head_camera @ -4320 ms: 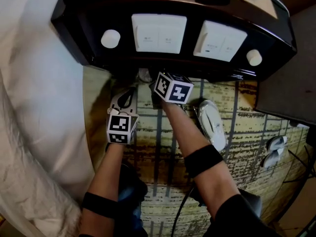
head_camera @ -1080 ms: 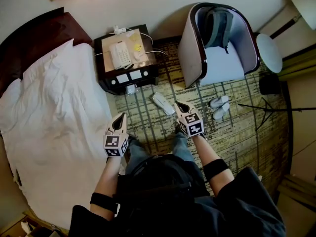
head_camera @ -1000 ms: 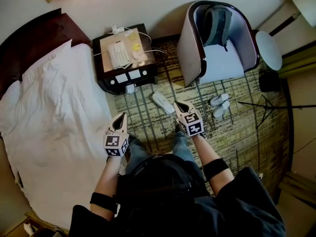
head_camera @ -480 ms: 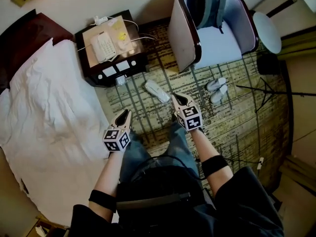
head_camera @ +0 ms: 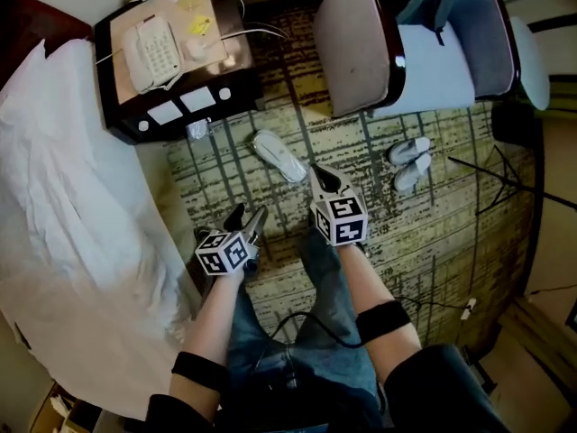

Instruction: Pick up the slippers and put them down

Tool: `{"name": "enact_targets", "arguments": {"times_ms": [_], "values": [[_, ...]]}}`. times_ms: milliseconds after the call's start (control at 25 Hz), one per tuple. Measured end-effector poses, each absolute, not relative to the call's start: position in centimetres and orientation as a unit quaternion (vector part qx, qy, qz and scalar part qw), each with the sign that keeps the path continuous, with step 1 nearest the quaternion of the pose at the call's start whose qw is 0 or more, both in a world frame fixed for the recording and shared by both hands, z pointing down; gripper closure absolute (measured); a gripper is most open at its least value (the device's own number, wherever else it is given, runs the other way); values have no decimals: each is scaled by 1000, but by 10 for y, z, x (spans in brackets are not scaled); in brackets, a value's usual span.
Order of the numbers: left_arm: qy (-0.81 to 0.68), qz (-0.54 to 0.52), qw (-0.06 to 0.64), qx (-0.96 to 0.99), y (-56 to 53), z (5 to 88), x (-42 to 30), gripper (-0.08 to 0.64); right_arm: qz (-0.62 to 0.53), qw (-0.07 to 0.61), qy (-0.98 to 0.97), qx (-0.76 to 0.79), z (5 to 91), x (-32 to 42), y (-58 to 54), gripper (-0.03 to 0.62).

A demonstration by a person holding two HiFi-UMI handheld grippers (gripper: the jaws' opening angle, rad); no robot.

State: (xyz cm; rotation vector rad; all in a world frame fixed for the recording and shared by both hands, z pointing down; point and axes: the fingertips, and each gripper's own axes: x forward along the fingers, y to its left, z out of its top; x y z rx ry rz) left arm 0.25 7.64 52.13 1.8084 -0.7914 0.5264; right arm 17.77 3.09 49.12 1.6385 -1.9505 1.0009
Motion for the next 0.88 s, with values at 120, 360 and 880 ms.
{"name": "enact_targets", "arguments": {"times_ms": [120,360,880], "values": [[-323,224,554,734,87,600,18,232,369,201,-692,587,560,177,26,591],[-312,239,593,703,100,769,35,232,383,210,-675,595,706,178,28,591],[-325,247,641,650,115,1003,78,181,382,253,-662,594,922,198,20,591]]}}
